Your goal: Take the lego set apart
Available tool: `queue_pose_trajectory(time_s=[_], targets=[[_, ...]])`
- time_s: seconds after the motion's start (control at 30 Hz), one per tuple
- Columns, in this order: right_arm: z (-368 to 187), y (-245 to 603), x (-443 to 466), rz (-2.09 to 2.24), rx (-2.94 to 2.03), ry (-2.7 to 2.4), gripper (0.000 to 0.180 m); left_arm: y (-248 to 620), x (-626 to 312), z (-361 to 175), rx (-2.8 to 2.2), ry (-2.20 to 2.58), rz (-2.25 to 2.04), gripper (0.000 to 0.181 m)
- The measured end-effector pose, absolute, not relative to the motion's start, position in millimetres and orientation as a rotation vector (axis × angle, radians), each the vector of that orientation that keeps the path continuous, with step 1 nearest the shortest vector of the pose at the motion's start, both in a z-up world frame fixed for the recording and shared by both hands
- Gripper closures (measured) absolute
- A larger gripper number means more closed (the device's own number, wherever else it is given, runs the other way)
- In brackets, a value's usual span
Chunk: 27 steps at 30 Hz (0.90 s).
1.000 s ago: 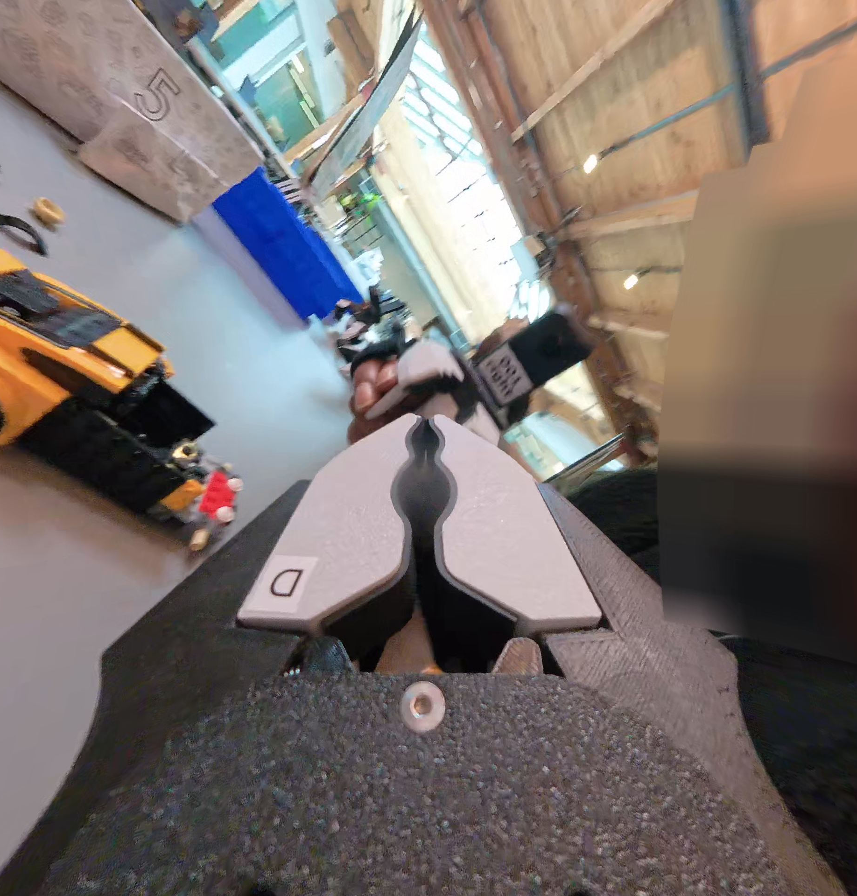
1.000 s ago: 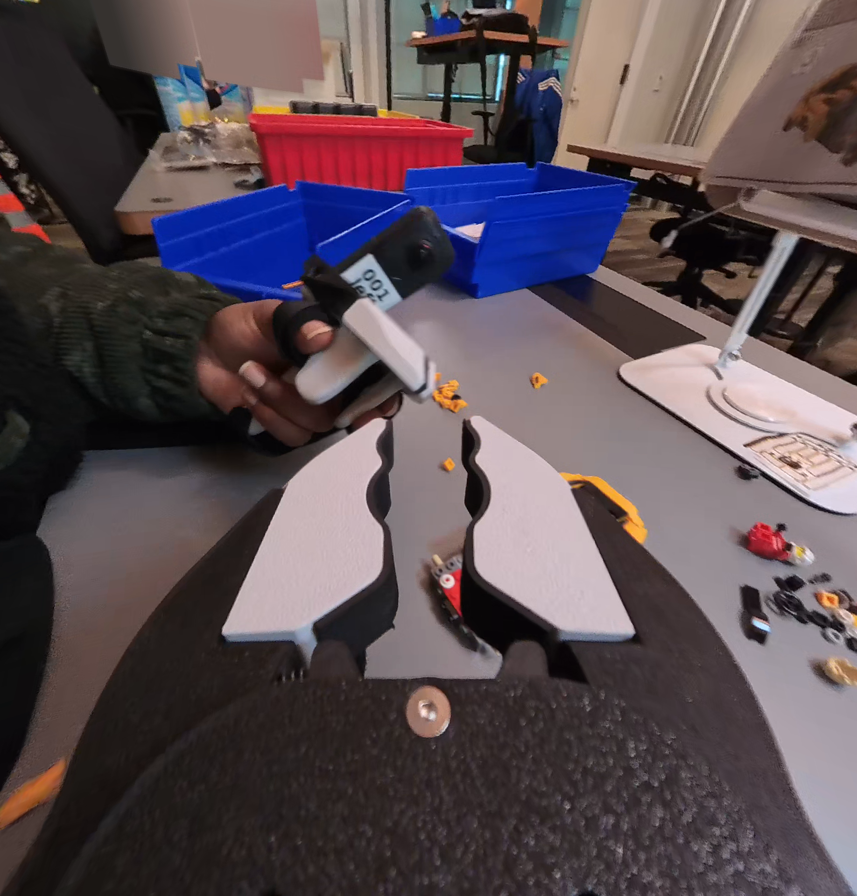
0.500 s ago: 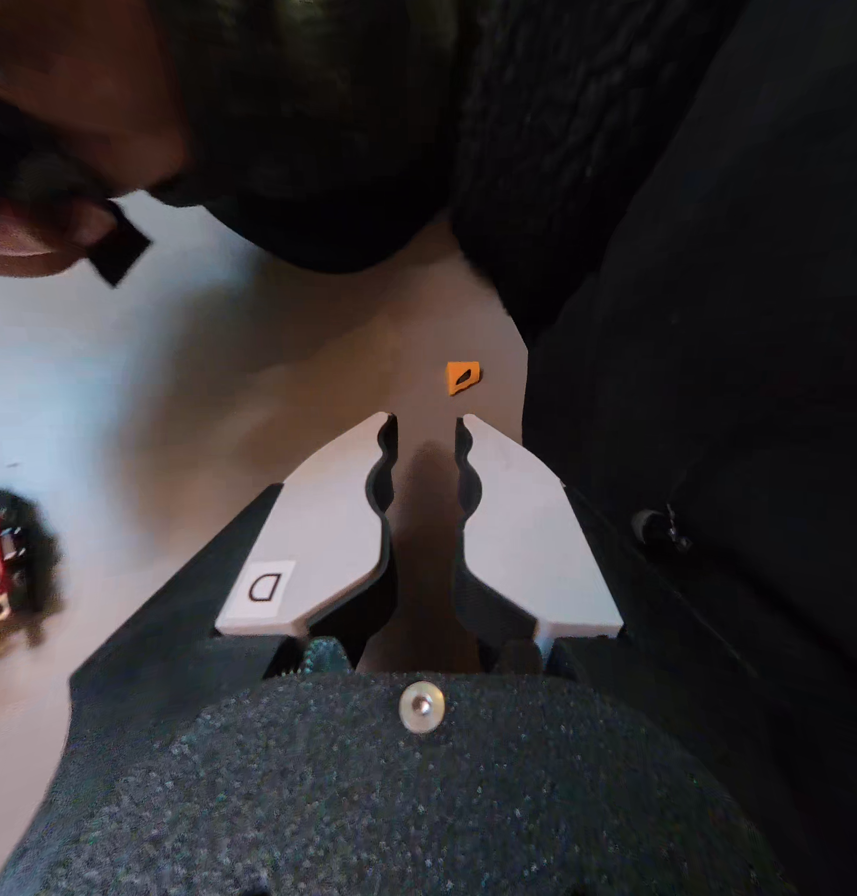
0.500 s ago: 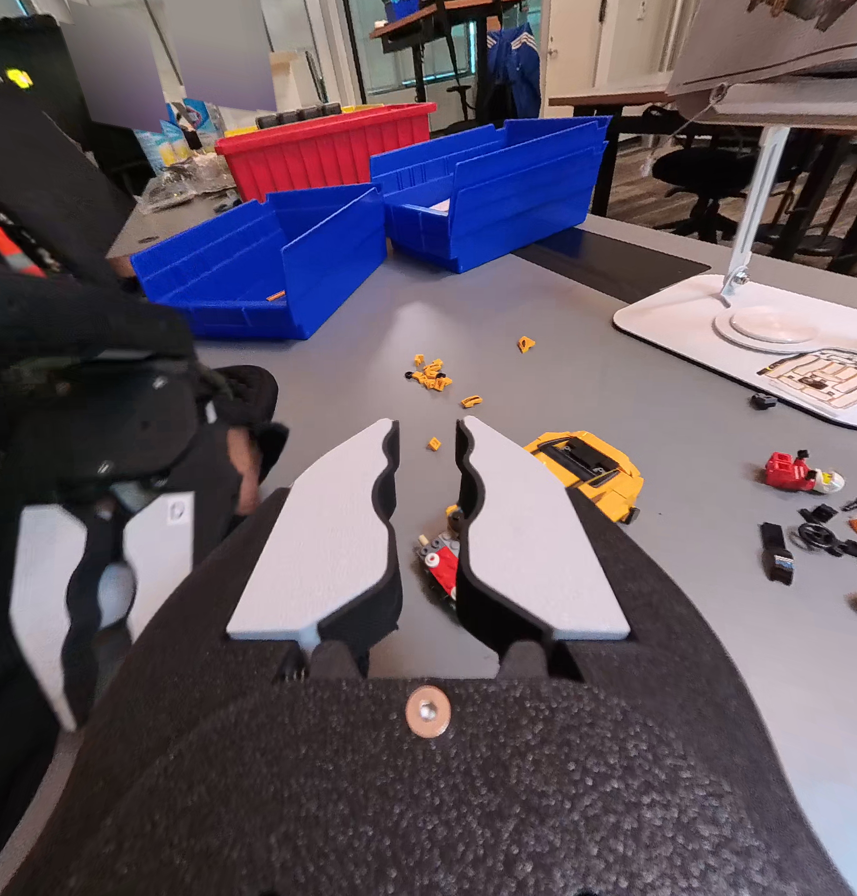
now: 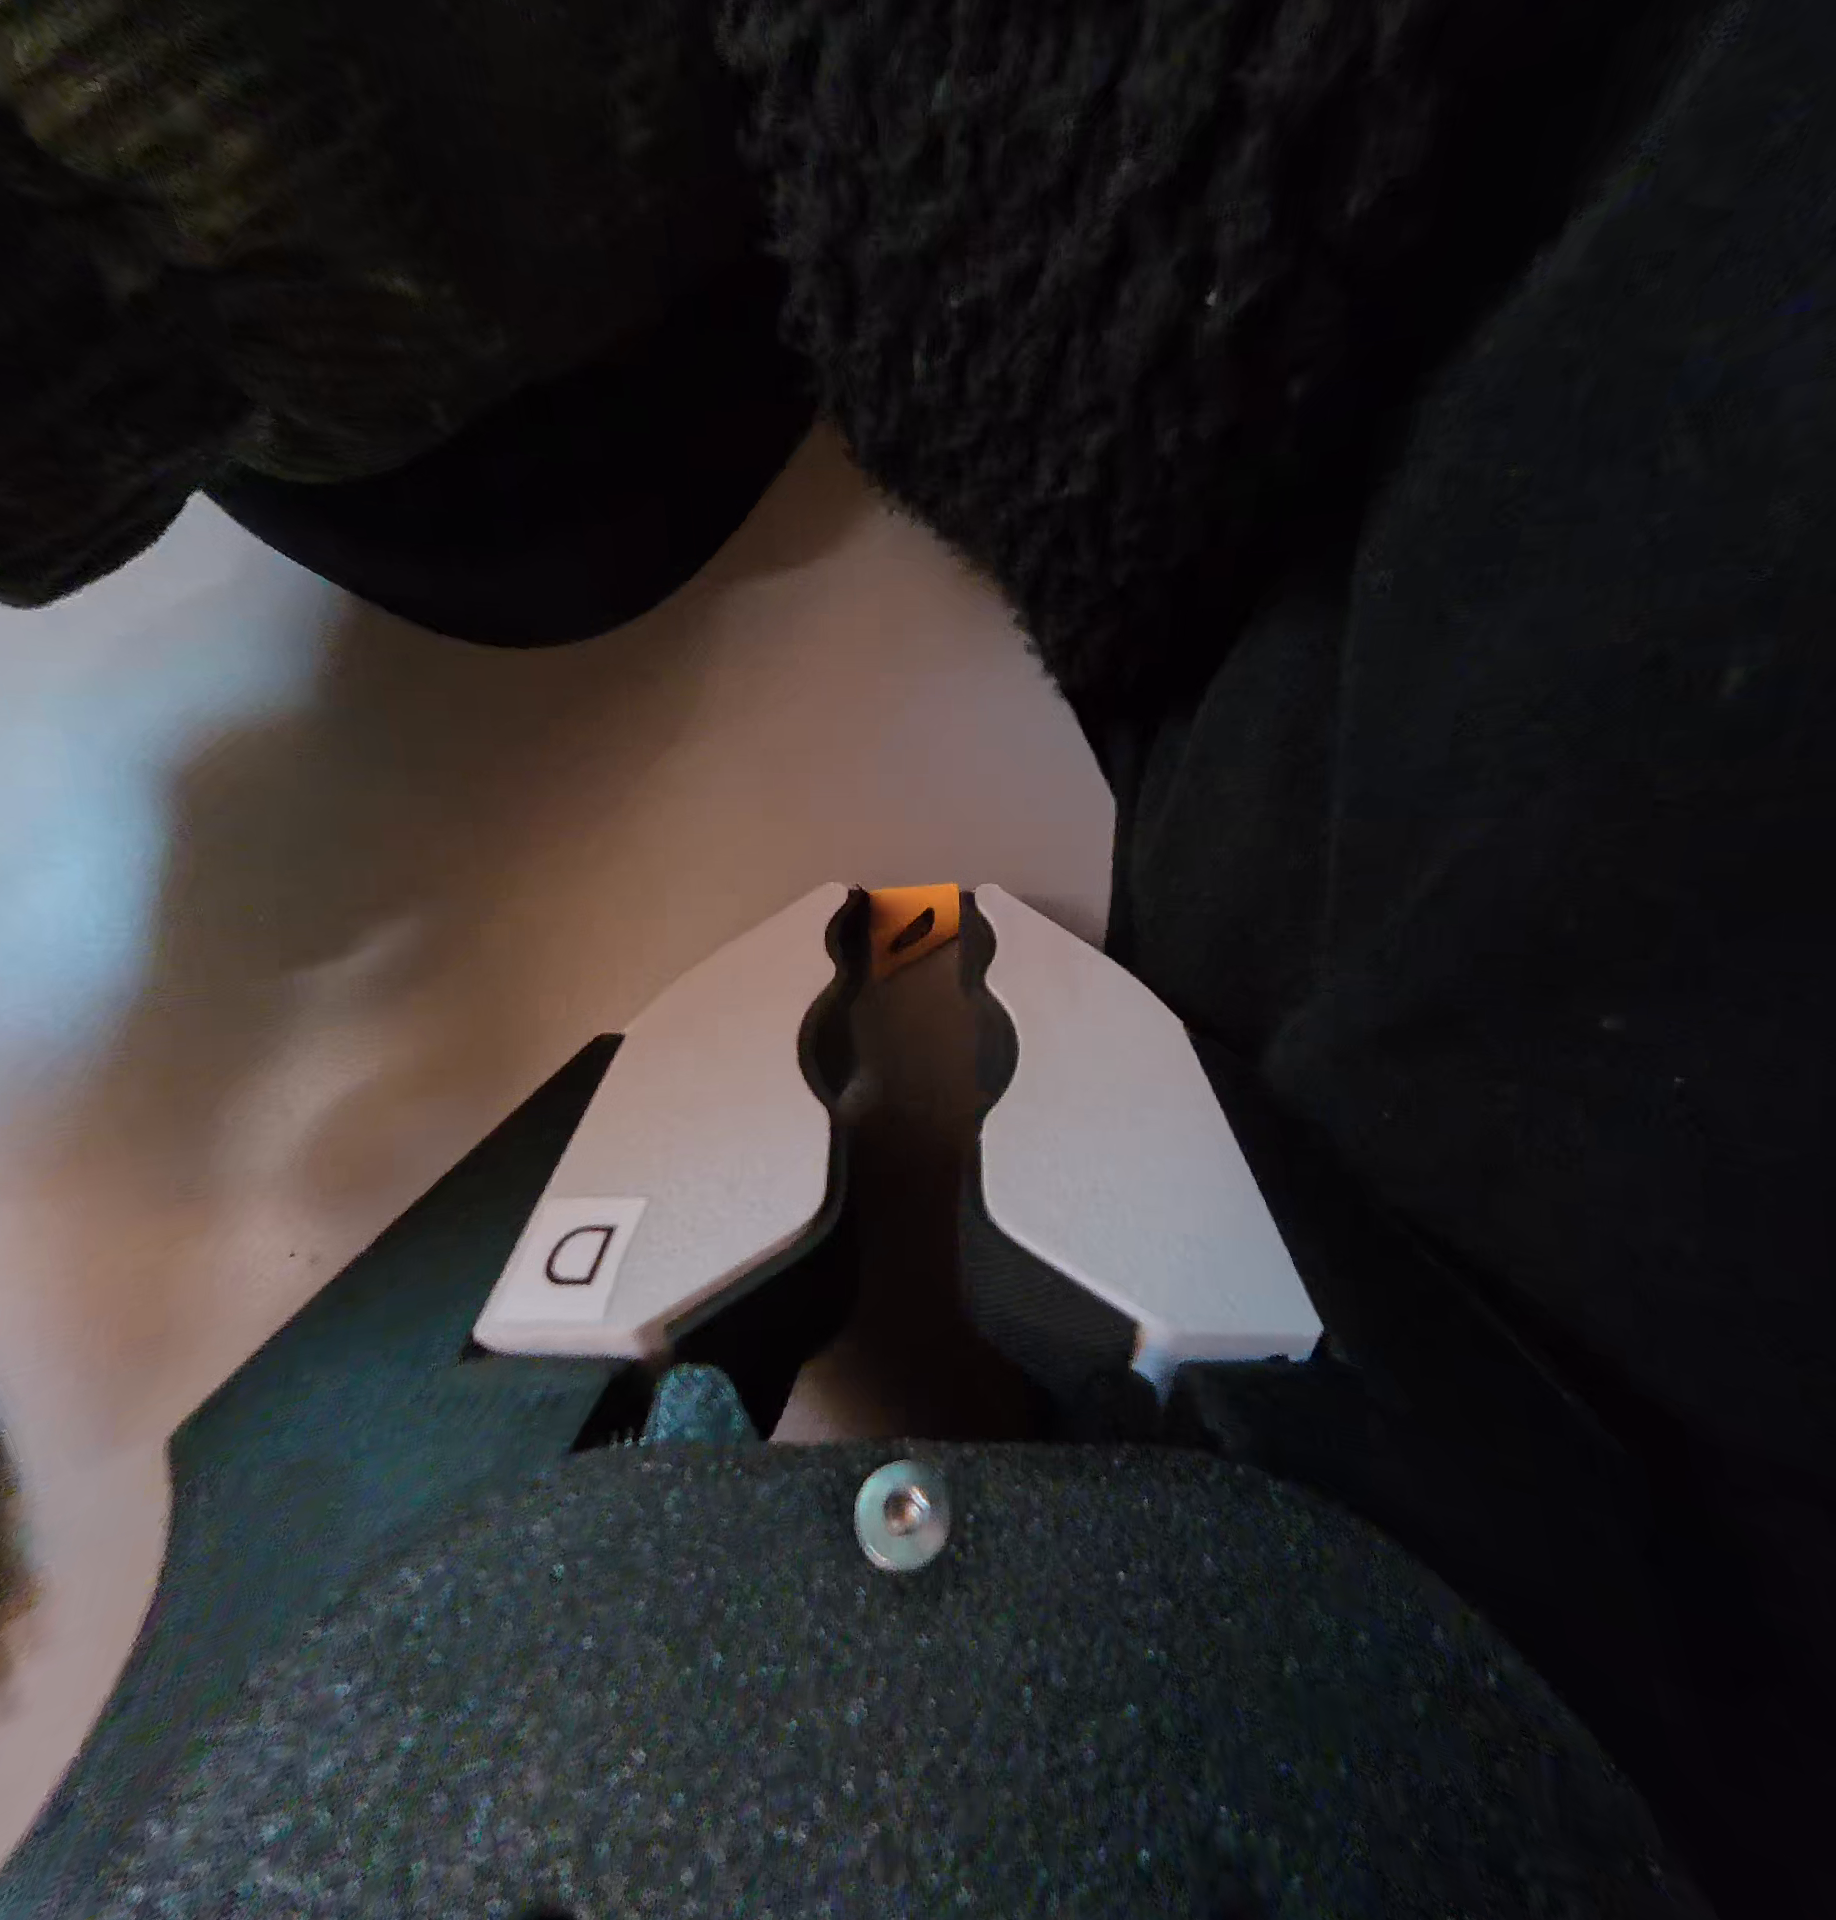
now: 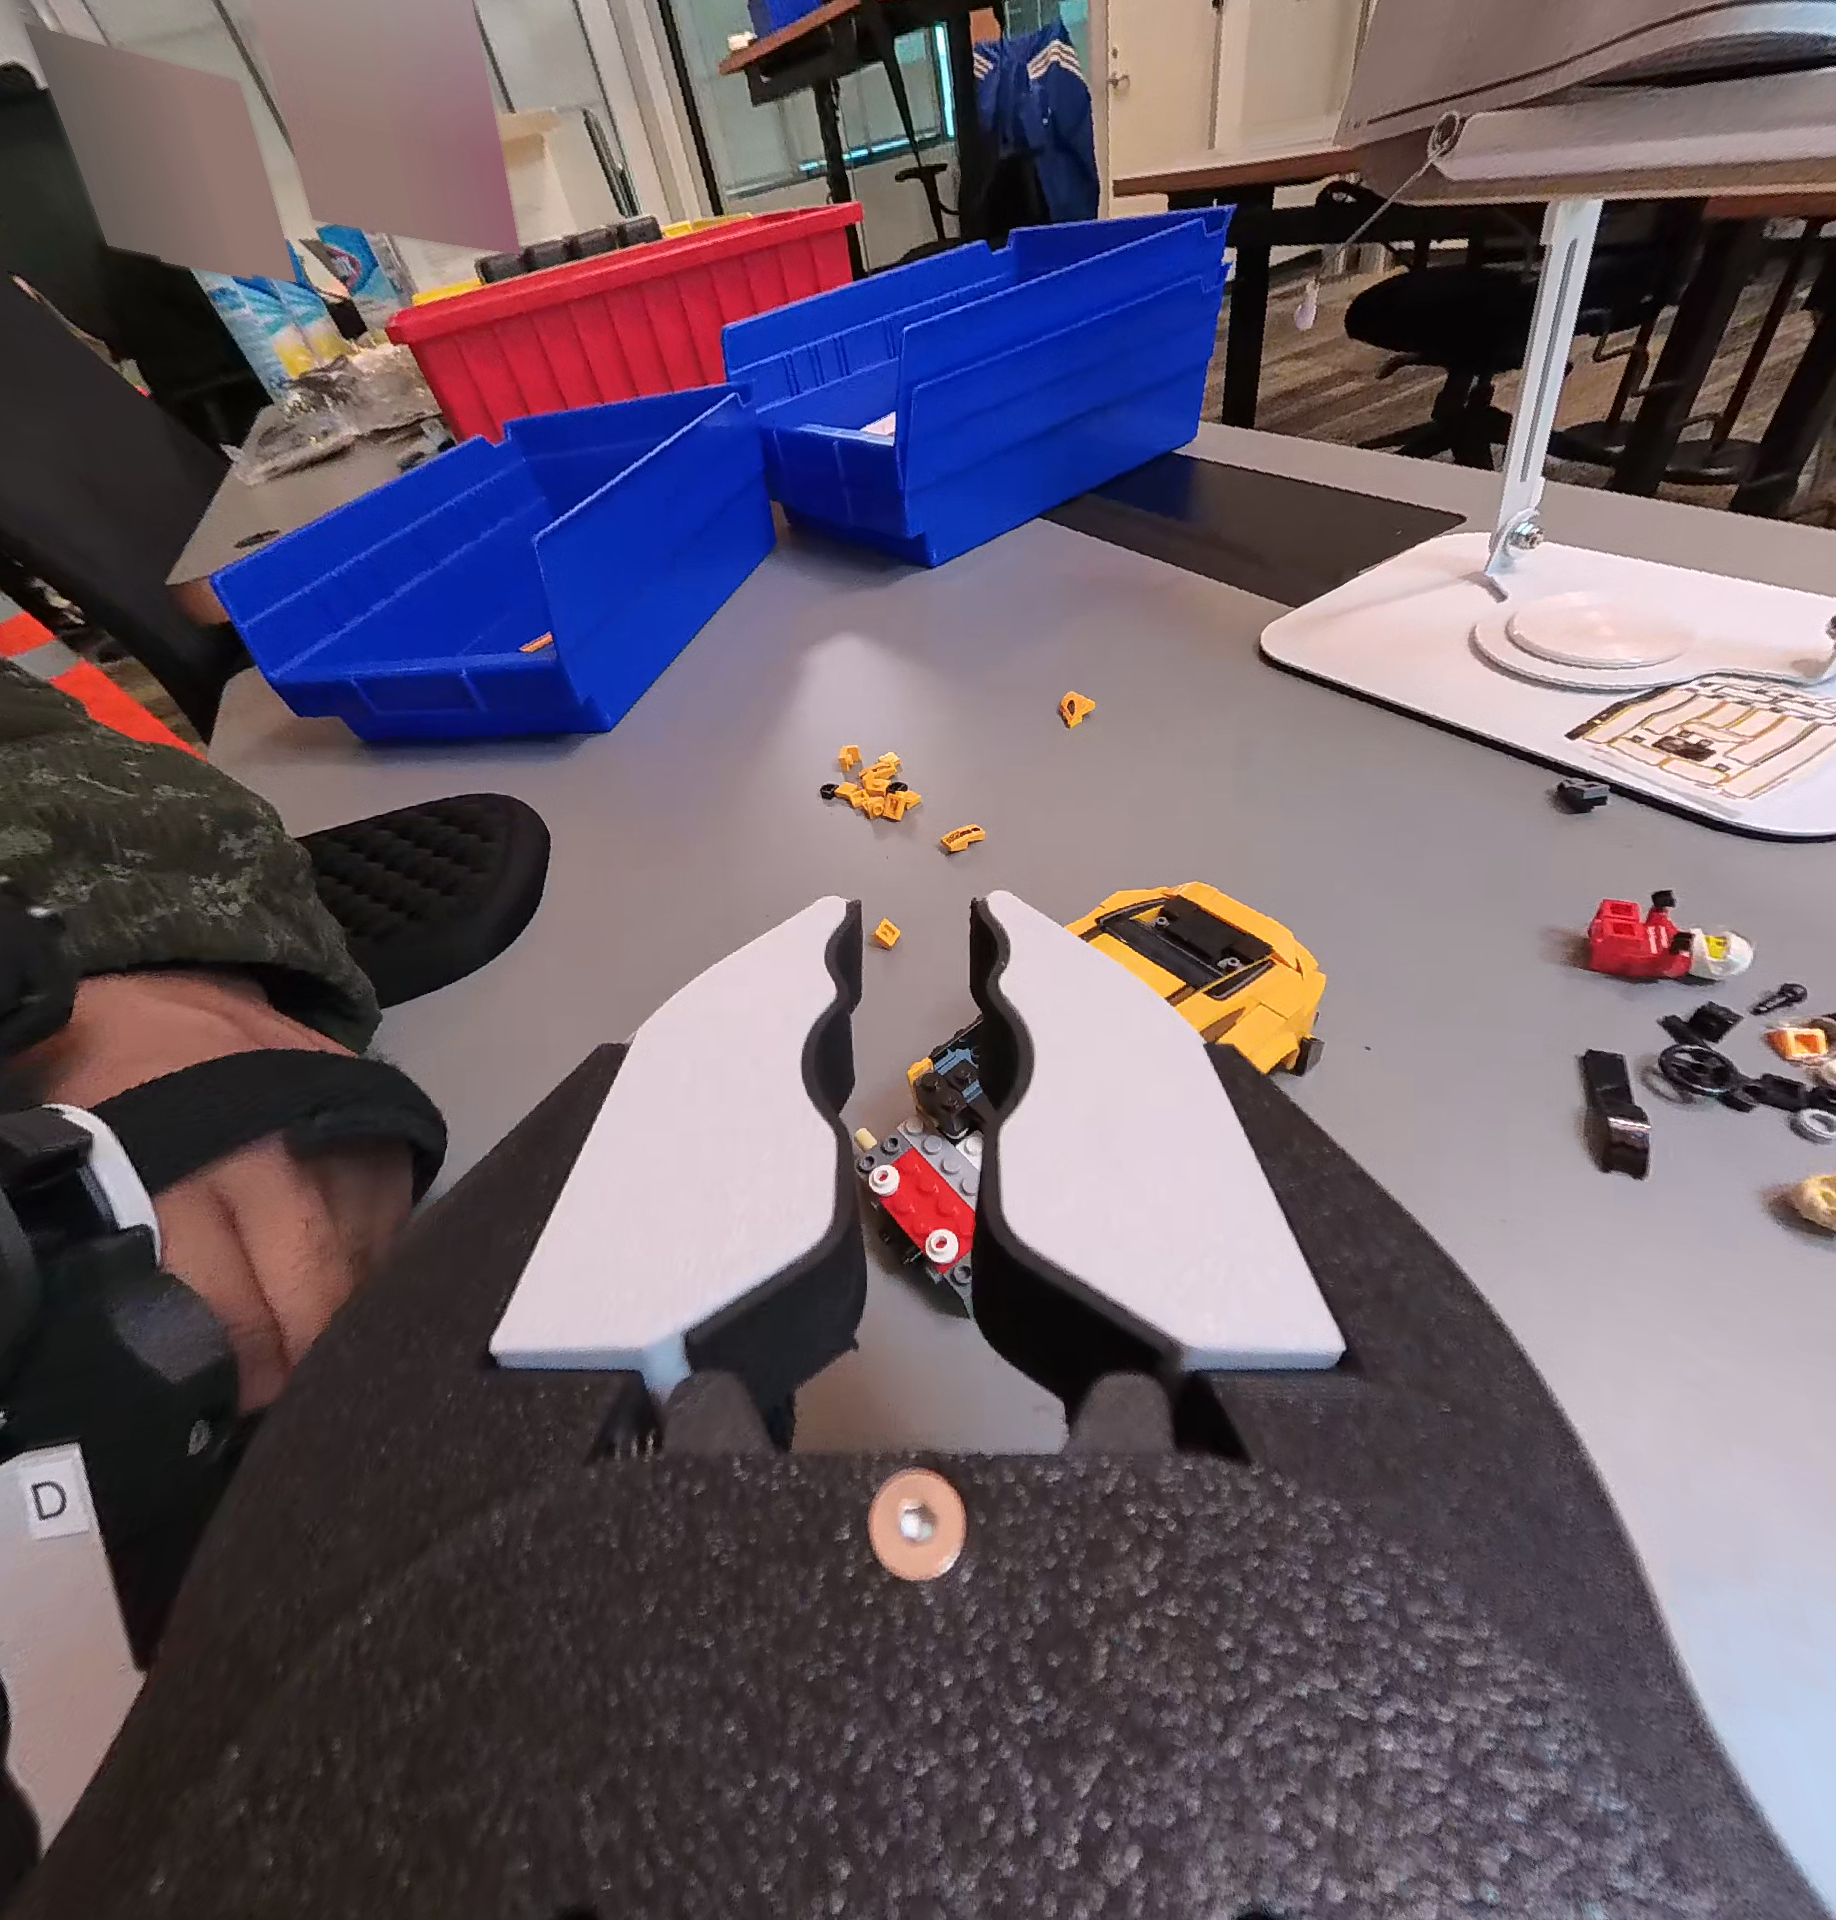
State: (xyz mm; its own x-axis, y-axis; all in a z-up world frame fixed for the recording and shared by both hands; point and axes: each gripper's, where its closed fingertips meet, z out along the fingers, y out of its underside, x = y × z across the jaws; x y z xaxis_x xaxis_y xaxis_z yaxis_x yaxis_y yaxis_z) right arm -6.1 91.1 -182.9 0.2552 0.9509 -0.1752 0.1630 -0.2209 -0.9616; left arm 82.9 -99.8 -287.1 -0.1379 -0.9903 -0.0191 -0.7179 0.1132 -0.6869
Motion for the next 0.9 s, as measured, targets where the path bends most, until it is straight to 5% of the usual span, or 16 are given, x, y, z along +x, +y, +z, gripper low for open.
queue_pose_trajectory(time_s=[0.57, 0.9], targets=[[-150.8, 77.4, -2.8, 1.107, -1.351, -1.047, 0.161, 10.9, 0.7, -148.3, -1.545, 0.523, -1.86, 0.165], [-147.8, 46.8, -13.2, 1.126, -1.199, -1.188, 0.159, 41.4, -30.7, -140.2, -1.382, 0.095, -2.058, 0.165]])
